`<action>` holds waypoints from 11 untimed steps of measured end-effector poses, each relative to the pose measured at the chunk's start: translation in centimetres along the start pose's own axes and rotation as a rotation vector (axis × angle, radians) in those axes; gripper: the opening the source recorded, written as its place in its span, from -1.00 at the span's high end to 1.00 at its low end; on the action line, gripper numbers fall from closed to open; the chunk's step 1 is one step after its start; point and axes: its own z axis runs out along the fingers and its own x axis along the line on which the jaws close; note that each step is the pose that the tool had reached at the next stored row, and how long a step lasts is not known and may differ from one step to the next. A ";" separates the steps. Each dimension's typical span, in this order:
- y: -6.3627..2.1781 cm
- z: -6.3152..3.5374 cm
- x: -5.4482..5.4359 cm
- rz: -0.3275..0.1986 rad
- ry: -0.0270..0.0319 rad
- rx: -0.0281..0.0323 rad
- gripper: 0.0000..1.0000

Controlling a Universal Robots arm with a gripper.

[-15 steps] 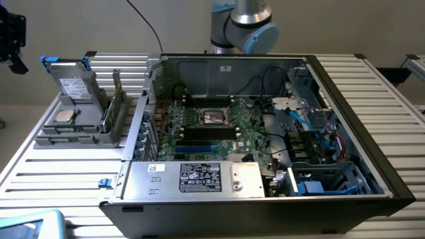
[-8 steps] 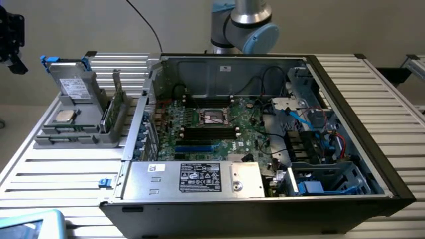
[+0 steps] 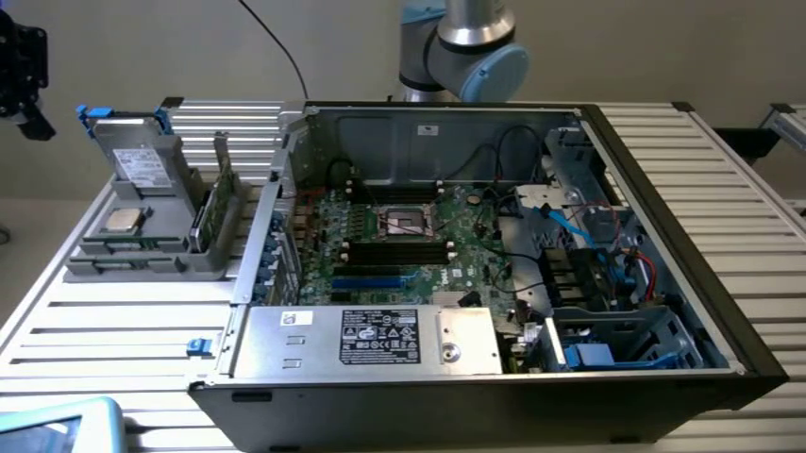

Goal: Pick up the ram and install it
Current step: 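Pick up the ram and move it above insertion slot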

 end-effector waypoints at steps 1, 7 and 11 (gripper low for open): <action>-0.01 0.00 0.0 -0.008 0.0001 0.0010 0.78; 0.01 -0.01 0.0 -0.011 0.0002 0.0010 0.78; 0.01 0.00 0.0 -0.011 0.0002 0.0010 0.78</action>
